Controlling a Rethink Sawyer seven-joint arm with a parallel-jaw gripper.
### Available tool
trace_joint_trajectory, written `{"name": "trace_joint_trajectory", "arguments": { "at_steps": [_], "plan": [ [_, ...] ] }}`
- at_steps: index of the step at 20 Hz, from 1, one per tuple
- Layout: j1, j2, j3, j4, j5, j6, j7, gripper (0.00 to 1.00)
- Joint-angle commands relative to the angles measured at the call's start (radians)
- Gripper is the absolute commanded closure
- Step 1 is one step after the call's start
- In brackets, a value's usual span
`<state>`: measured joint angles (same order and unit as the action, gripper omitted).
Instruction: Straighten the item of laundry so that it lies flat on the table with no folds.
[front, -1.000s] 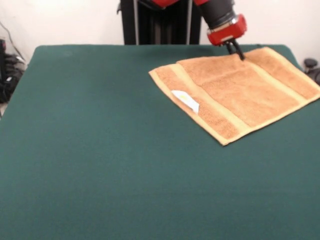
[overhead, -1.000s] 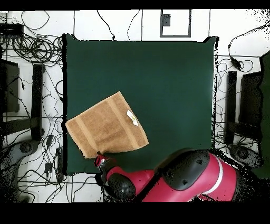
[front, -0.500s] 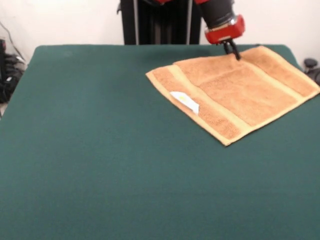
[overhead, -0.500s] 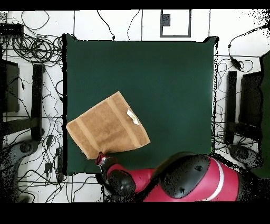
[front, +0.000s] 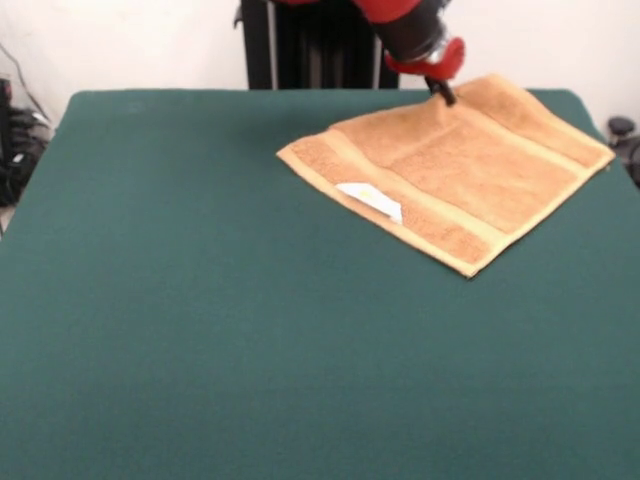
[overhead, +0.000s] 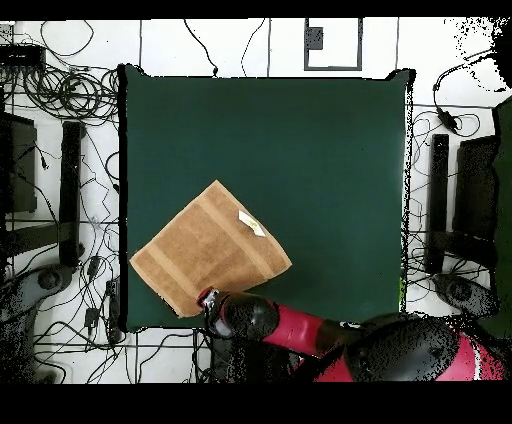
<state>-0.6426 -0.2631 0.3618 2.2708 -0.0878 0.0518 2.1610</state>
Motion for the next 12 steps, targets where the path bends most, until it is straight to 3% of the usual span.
{"name": "trace_joint_trajectory", "arguments": {
  "at_steps": [1,7,12],
  "plan": [
    [0.037,0.067,0.043,-0.17,0.139,0.157,0.133,1.0],
    [0.042,0.149,0.005,-0.239,0.098,0.083,0.096,1.0],
    [0.063,0.16,-0.042,-0.272,0.078,0.04,0.097,1.0]
  ]
}}
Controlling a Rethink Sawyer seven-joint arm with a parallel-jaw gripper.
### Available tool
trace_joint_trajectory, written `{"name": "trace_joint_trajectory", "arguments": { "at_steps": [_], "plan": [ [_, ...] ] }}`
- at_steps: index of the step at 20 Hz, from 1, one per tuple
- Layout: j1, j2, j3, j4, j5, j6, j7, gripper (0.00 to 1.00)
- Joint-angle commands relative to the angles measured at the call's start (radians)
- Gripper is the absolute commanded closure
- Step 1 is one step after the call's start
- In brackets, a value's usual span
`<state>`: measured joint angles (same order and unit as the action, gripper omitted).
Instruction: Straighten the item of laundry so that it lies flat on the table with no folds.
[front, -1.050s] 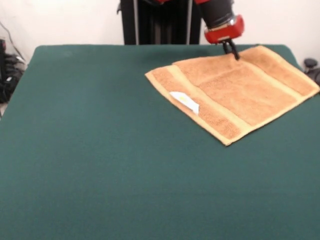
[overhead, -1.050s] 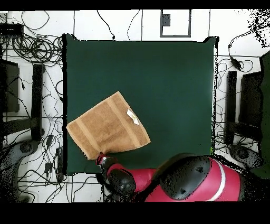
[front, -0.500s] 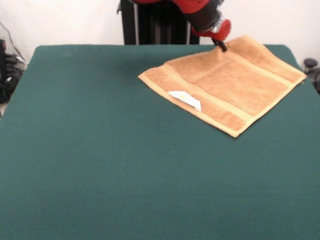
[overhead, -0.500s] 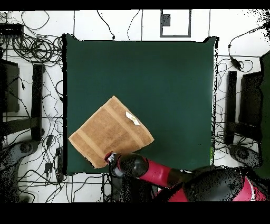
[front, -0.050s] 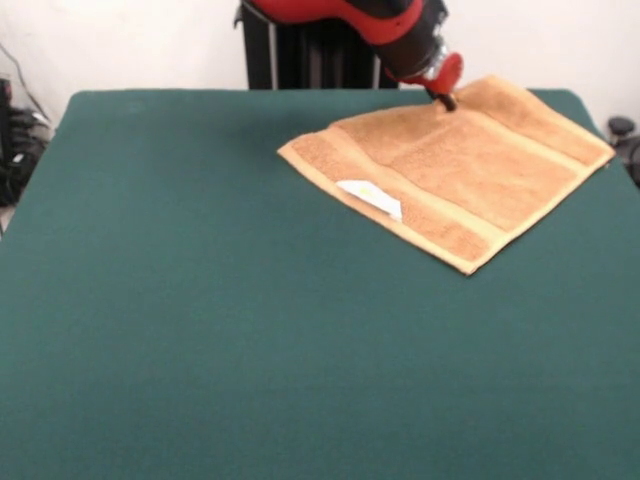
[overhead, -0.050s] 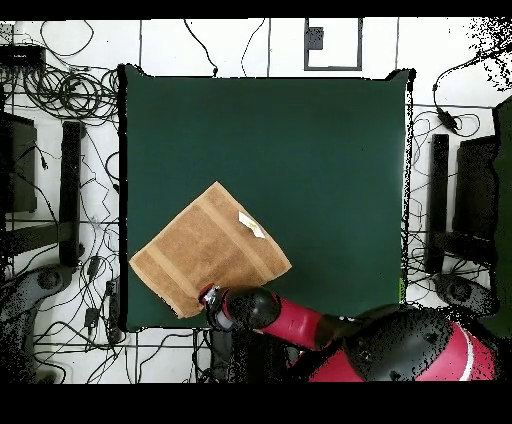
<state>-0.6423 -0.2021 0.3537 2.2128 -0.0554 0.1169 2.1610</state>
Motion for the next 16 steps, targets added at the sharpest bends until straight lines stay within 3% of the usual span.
{"name": "trace_joint_trajectory", "arguments": {
  "at_steps": [1,5,10,12,16],
  "plan": [
    [0.072,0.097,-0.047,-0.221,0.037,-0.042,0.096,1.0],
    [0.1,0.139,-0.087,-0.293,-0.036,-0.146,0.06,1.0],
    [0.138,0.197,-0.116,-0.39,-0.035,-0.185,0.08,1.0],
    [0.171,0.231,-0.14,-0.468,-0.049,-0.186,0.055,1.0],
    [0.307,0.294,-0.256,-0.658,-0.186,-0.354,-0.014,1.0]
  ]
}}
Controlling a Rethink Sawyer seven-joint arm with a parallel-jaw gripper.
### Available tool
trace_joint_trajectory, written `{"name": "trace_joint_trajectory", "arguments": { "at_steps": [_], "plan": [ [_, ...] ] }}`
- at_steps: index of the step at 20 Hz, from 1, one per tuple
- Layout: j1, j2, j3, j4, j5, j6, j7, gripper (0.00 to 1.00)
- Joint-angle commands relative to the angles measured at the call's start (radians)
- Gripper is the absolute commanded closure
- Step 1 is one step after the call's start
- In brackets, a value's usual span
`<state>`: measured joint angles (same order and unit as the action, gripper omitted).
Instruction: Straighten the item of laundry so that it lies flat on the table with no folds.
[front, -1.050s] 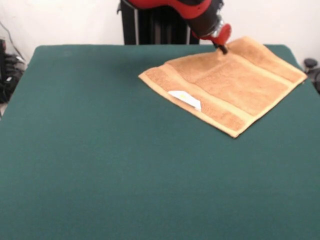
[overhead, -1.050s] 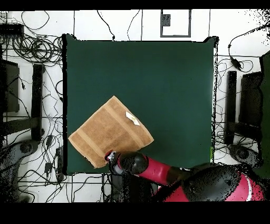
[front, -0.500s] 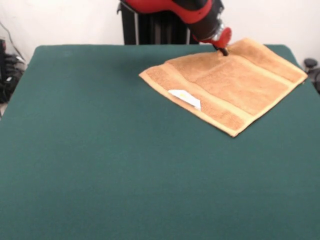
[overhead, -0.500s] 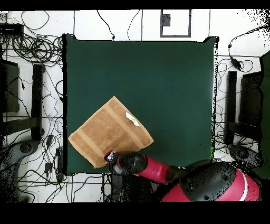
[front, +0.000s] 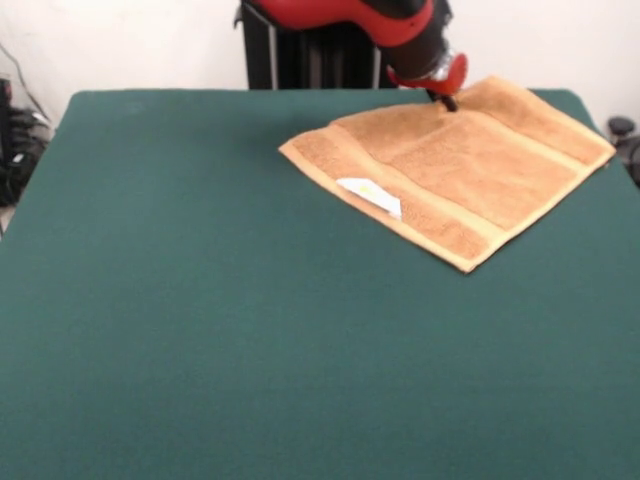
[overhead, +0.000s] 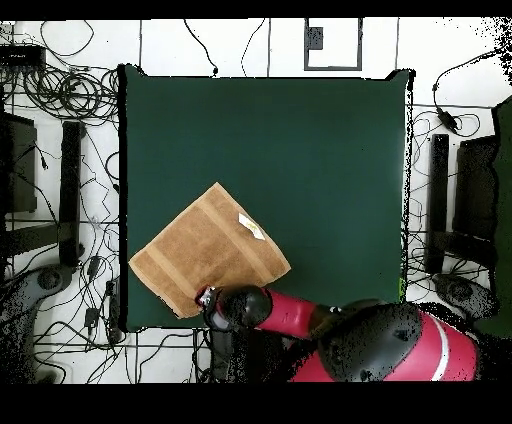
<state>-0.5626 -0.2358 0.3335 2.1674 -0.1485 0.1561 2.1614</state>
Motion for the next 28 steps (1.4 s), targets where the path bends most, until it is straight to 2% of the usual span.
{"name": "trace_joint_trajectory", "arguments": {
  "at_steps": [1,2,5,9,12,17,21,23,27,28],
  "plan": [
    [0.232,0.352,-0.241,-0.655,-0.137,-0.438,-0.033,1.0],
    [0.234,0.363,-0.245,-0.678,-0.164,-0.462,-0.035,1.0],
    [0.286,0.404,-0.304,-0.735,-0.185,-0.651,-0.042,1.0],
    [0.37,0.441,-0.396,-0.748,-0.072,-0.844,-0.061,1.0],
    [0.388,0.452,-0.415,-0.754,-0.038,-0.884,-0.06,1.0],
    [0.4,0.47,-0.43,-0.744,0.007,-1.079,-0.099,1.0],
    [0.391,0.475,-0.427,-0.734,0.006,-1.194,-0.112,1.0],
    [0.357,0.512,-0.403,-0.767,-0.028,-1.379,-0.164,1.0],
    [0.304,0.553,-0.36,-0.829,-0.097,-1.529,-0.19,1.0],
    [0.301,0.554,-0.356,-0.829,-0.092,-1.542,-0.197,1.0]
  ]
}}
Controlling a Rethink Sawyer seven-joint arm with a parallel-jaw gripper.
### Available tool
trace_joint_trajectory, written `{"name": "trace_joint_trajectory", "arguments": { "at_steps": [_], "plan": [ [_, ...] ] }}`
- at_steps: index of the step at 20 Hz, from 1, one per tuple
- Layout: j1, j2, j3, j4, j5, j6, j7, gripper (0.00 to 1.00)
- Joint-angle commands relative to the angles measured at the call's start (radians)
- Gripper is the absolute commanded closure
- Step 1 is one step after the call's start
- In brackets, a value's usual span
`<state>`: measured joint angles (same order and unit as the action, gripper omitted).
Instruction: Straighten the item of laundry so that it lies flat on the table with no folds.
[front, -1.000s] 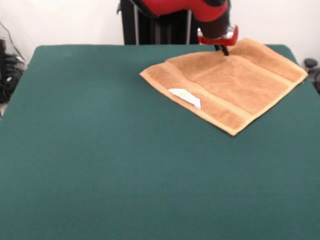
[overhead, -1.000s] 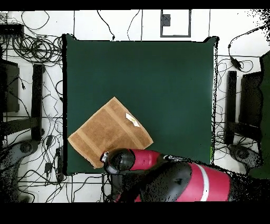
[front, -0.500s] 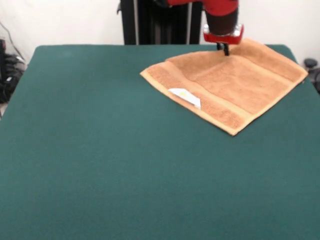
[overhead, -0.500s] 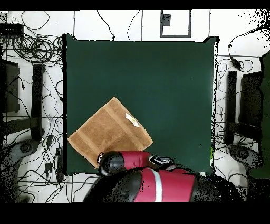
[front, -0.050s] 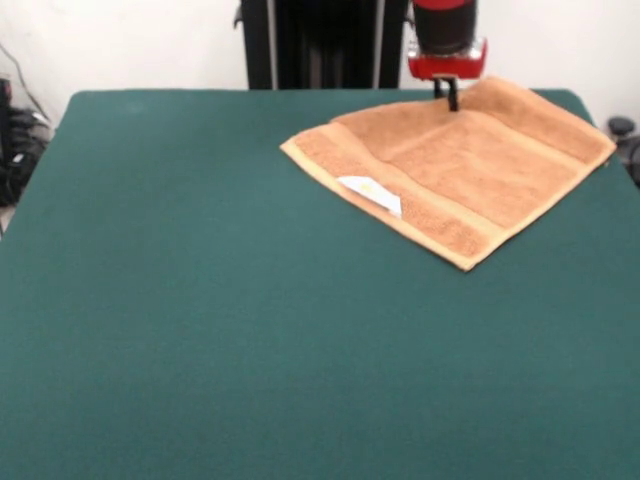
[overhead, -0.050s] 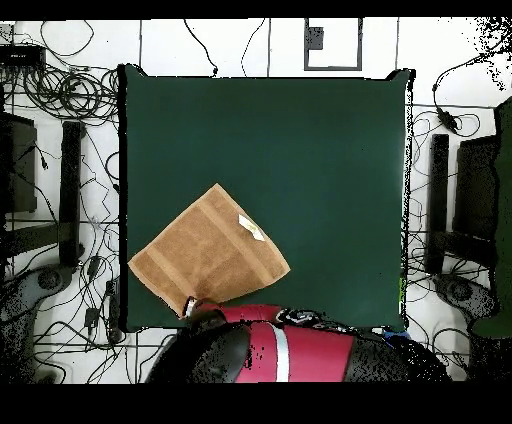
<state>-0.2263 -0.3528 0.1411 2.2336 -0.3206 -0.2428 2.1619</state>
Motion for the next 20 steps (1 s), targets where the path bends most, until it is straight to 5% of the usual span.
{"name": "trace_joint_trajectory", "arguments": {
  "at_steps": [1,12,20],
  "plan": [
    [-0.039,0.672,-0.161,-0.895,0.086,-1.156,-0.205,1.0],
    [-0.004,0.642,-0.201,-0.848,0.213,-1.157,-0.225,1.0],
    [-0.026,0.719,-0.21,-1.015,0.173,-1.191,-0.161,1.0]
  ]
}}
